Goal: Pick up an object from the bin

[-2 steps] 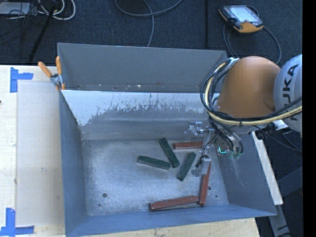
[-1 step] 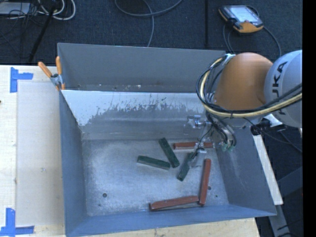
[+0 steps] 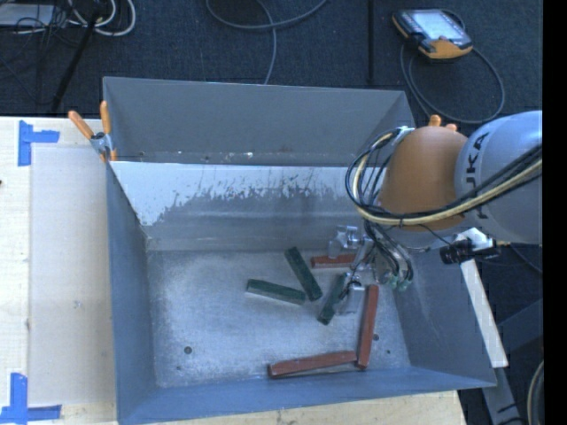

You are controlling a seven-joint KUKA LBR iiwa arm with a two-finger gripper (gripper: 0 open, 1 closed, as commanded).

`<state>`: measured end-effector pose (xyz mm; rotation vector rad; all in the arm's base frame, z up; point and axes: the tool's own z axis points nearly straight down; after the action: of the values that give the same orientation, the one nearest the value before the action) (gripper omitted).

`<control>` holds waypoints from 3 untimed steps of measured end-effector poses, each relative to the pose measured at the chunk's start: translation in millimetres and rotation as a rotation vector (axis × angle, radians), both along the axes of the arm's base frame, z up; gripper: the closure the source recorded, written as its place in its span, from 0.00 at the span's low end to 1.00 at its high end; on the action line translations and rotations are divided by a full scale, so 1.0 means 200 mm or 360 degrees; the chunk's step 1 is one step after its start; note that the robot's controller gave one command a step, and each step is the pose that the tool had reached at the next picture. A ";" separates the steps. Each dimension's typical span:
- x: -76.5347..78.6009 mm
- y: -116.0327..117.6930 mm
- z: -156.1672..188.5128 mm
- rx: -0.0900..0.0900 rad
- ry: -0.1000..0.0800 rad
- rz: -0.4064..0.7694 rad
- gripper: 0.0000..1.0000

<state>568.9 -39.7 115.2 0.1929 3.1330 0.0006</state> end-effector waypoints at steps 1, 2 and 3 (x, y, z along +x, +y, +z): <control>0.12 0.12 -0.16 -0.0002 0.0005 -0.0010 0.00; 0.11 -0.18 -0.23 -0.0001 0.0005 0.0051 1.00; 0.11 -0.18 -0.23 -0.0001 0.0005 0.0051 1.00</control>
Offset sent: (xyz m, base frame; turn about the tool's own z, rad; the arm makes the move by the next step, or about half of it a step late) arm 0.0219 -0.0345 -0.0452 -0.0327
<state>590.9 -74.9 69.8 0.1427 3.1387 -0.0005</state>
